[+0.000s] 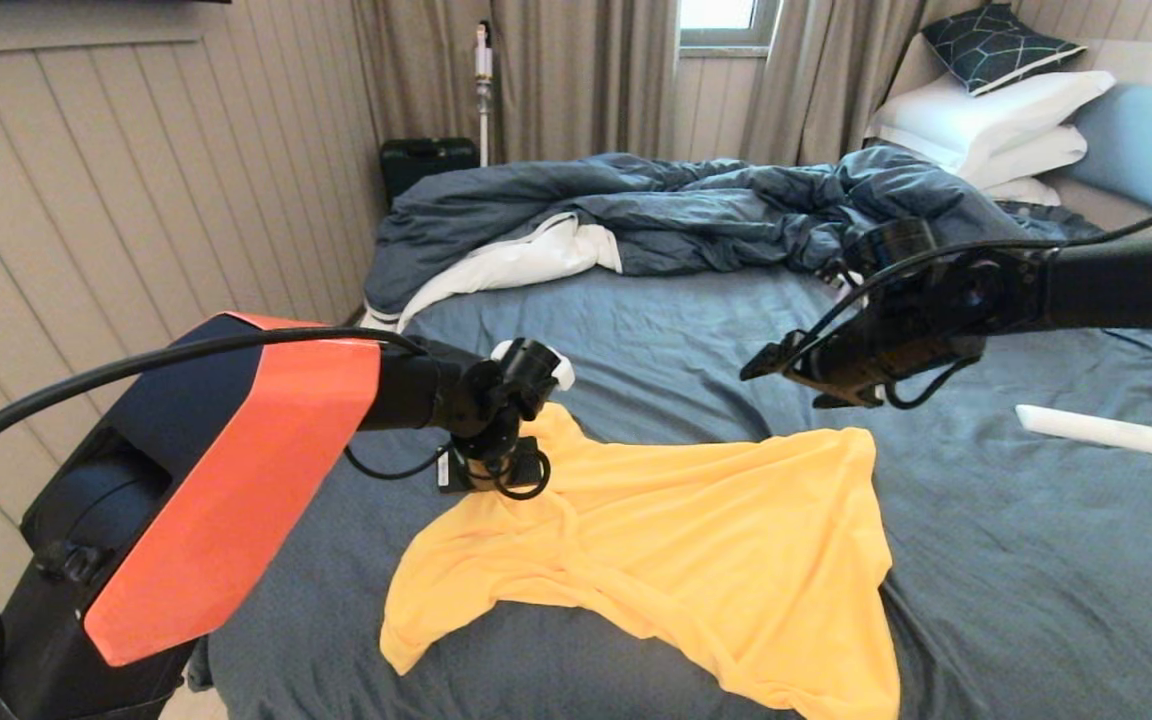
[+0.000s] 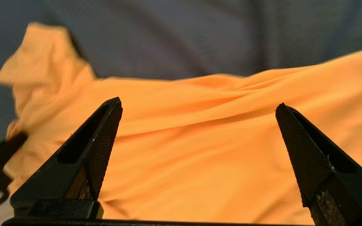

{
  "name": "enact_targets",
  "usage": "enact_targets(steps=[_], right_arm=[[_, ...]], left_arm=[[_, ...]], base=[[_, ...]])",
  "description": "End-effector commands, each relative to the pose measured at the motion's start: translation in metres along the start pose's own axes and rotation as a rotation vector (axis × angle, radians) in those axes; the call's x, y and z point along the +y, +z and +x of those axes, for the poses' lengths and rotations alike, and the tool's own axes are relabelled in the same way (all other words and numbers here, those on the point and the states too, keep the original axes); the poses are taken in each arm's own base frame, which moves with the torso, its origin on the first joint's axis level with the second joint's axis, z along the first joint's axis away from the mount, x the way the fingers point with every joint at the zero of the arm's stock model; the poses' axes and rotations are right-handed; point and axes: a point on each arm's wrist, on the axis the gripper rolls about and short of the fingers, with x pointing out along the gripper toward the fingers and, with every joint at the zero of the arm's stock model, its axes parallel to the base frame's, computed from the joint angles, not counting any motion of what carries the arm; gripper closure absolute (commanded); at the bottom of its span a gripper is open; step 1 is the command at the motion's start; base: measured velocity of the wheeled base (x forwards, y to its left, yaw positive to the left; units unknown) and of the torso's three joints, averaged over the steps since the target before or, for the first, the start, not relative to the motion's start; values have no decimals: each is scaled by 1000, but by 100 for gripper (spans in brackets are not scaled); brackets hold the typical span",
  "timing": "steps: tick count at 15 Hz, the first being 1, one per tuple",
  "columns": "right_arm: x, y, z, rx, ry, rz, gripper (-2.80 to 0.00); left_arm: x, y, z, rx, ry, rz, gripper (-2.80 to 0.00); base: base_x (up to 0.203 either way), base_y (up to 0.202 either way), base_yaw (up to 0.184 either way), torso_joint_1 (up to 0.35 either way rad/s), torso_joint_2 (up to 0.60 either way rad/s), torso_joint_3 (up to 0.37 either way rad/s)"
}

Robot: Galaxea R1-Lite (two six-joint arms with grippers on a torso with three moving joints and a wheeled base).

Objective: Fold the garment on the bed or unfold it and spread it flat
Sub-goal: Unford the yellow T-shirt

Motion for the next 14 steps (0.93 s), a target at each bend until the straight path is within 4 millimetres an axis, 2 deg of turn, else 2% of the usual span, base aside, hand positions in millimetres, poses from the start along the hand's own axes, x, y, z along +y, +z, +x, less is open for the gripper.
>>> enact_targets(steps=[1,2,6,11,14], right_arm=[[23,-13,15,45,37,-39,-280],[33,-17,18,55,54,-54,0],[60,-32,19,86,96,-104,0],[99,-76,48,210,138,-192,0],[108,-87,58,237,143,-208,0]], left_arm=[[0,0,1,1,4,-3,0],[0,1,-1,-2,0,-4,0],[0,0,1,1,0,-4,0],[-1,0,1,-4,-2,-6,0],[-2,2,2,-23,-12,-14,0]], base=[[0,0,0,0,0,0],[0,0,0,0,0,0],[0,0,0,0,0,0],[0,0,0,0,0,0],[0,0,0,0,0,0]])
